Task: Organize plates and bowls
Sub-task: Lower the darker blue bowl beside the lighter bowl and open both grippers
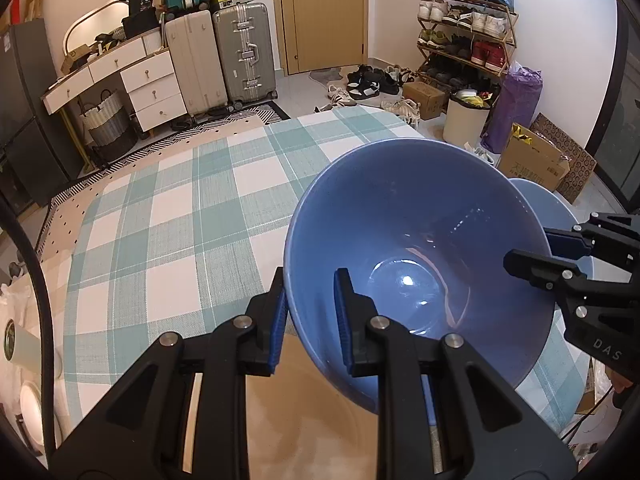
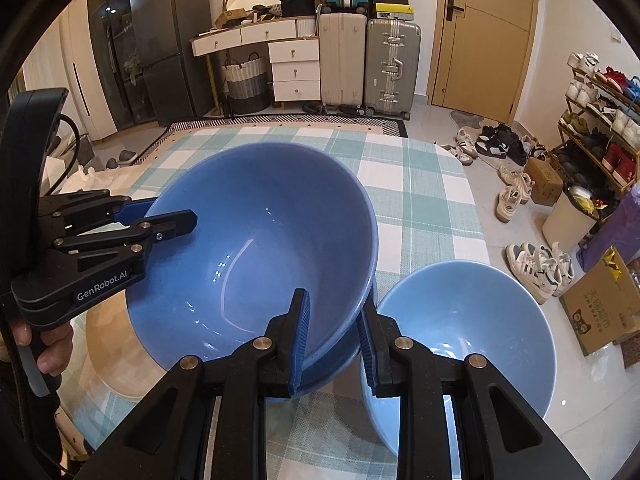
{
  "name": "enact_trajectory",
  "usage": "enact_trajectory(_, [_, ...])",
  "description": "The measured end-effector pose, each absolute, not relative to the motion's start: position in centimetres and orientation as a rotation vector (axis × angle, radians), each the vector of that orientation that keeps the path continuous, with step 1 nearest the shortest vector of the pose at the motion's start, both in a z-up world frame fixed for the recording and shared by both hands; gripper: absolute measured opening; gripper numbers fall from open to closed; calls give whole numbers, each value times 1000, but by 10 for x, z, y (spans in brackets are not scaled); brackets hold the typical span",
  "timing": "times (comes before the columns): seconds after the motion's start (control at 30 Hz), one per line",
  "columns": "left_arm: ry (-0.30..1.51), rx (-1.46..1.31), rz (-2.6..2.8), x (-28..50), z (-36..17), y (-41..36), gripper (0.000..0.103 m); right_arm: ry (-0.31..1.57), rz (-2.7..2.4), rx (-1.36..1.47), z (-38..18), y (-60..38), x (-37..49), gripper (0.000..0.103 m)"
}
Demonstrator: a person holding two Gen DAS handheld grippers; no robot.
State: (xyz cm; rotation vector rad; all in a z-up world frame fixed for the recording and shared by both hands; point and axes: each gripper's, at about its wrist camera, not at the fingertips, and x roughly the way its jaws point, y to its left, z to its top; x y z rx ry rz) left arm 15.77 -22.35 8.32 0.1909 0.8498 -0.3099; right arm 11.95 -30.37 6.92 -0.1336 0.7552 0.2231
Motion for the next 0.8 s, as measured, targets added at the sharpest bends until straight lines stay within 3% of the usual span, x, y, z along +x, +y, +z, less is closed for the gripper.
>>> enact_trajectory(0.8, [879, 257, -279, 171, 45, -240, 21, 773, 150, -215, 41, -303, 132, 25])
